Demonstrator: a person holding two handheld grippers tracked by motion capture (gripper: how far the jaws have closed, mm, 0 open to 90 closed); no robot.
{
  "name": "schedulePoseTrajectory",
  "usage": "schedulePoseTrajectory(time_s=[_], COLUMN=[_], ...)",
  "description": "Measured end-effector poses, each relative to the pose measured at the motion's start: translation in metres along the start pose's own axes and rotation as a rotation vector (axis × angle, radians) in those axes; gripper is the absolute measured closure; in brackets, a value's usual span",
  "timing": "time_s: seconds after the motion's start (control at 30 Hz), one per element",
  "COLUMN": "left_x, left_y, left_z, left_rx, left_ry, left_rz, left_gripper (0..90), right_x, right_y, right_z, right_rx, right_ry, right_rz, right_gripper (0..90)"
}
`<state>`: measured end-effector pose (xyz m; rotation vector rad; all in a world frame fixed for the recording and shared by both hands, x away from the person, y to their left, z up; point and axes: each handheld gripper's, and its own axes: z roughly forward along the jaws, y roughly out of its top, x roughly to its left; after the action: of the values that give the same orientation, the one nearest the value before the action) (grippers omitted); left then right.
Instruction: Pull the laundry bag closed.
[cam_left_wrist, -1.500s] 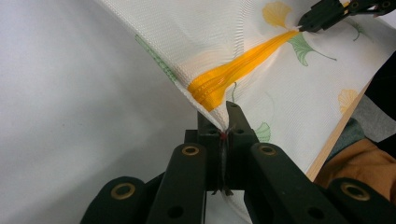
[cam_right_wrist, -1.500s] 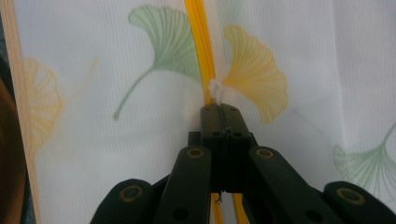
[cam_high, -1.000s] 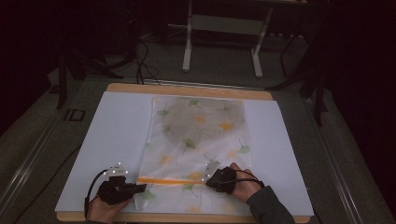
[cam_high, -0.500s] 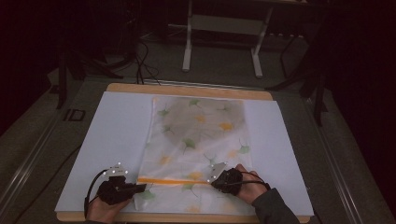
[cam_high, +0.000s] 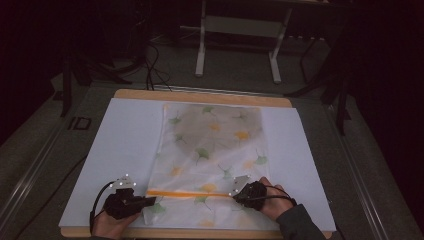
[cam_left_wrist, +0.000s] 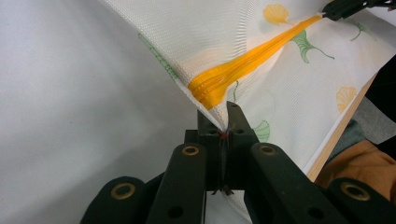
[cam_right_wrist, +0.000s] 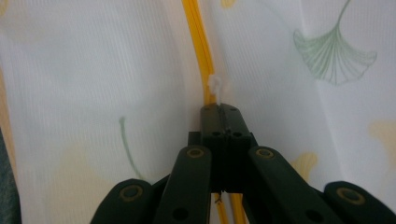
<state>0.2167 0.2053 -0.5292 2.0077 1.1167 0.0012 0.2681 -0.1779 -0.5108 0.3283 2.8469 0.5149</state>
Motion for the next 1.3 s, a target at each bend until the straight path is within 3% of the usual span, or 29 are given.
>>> schedulePoseTrajectory(time_s=[0.57, 1.3], left_x=[0.0, 0.001], left_y=[0.0, 0.0], left_z=[0.0, -0.001], left_rx=[0.0, 0.0], left_ry=[0.003, 0.007], left_rz=[-0.001, -0.003], left_gripper=[88.0, 88.0], right_x=[0.0, -0.004], right_y=[-0.02, -0.044], right_z=[-0.007, -0.019], right_rx=[0.012, 0.048], right_ry=[-0.065, -0.084], right_rz=[0.003, 0.024], right_gripper=[90.0, 90.0])
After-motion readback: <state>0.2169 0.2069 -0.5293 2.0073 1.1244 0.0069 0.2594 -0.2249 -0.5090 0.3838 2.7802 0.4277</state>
